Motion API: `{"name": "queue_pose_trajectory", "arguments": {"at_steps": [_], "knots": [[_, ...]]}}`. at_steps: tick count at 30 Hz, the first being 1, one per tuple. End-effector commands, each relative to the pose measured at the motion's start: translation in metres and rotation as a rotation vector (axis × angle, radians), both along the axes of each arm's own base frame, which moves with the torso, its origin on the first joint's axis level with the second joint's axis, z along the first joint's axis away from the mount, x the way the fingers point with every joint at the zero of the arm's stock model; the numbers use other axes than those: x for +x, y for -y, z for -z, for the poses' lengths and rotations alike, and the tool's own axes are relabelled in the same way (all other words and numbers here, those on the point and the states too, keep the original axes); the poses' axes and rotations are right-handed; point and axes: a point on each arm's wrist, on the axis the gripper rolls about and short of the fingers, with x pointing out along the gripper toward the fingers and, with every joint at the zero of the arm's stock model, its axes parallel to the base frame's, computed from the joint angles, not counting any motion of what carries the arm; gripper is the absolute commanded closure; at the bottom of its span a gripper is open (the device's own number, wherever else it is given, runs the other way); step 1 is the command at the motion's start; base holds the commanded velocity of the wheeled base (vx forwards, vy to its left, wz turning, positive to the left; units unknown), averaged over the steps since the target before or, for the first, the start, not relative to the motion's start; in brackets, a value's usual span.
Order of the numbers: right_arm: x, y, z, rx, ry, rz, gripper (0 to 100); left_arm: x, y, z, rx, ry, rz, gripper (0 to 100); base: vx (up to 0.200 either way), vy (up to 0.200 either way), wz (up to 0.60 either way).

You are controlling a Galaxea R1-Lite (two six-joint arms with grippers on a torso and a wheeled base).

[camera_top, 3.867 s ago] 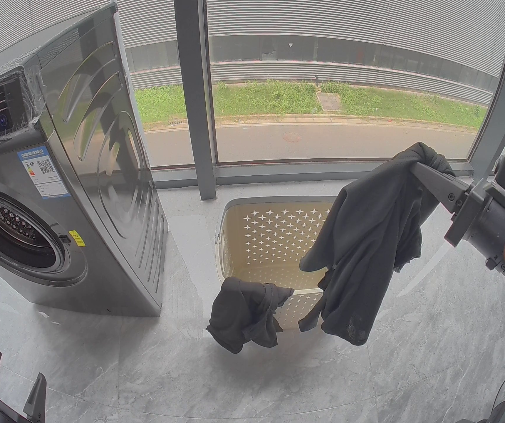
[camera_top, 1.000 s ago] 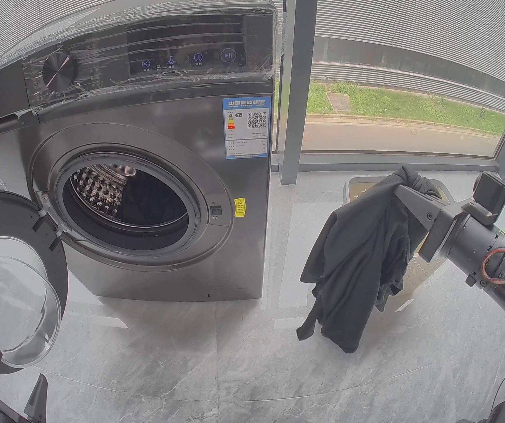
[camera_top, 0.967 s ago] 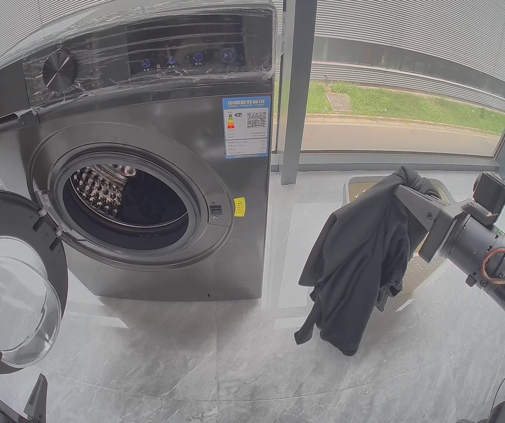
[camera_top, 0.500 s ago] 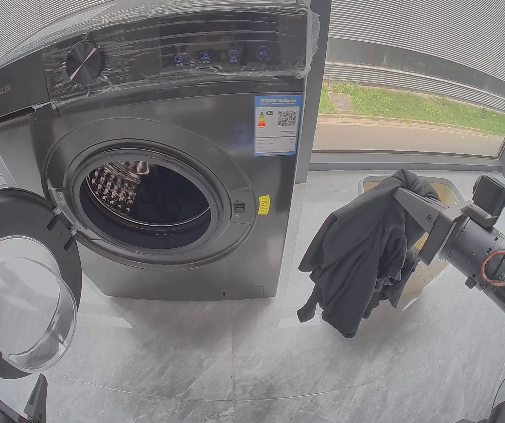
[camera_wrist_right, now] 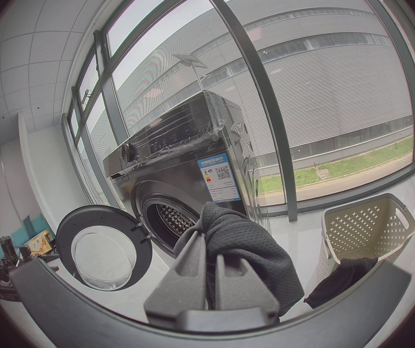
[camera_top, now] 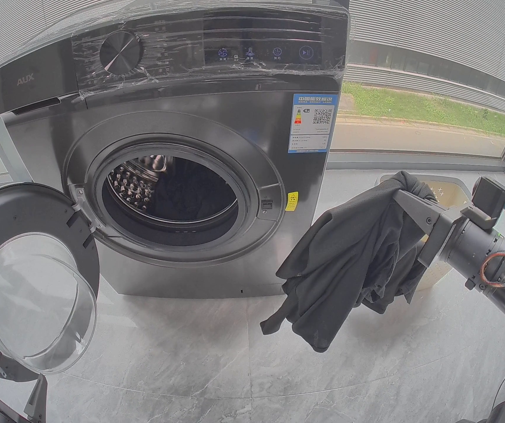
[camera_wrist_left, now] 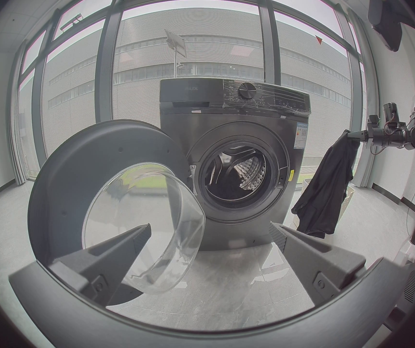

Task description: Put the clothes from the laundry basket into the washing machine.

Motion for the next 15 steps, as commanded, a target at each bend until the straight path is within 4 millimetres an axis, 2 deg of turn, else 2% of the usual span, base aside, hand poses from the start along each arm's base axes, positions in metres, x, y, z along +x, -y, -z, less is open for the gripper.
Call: {"name": "queue_pose_trajectory", "arguments": {"at_steps": [1,12,15], "knots": [[0.0,-0.0004,0.0002,-0.001,-0.001,-0.002,100,0.0003,0.0,0.0052,0.0,-0.004,0.0,0,0.0,0.0,0.0],[0.0007,-0.0009,0.0017,-0.005,-0.005,-0.002,100,0.0003,0.0,0.0052,0.0,-0.004,0.002,0,0.0,0.0,0.0],[0.0006,-0.0009,0.0032,-0.008,-0.01,-0.002,100,0.0003,0.0,0.0052,0.0,-0.004,0.002,0,0.0,0.2,0.0]]}}
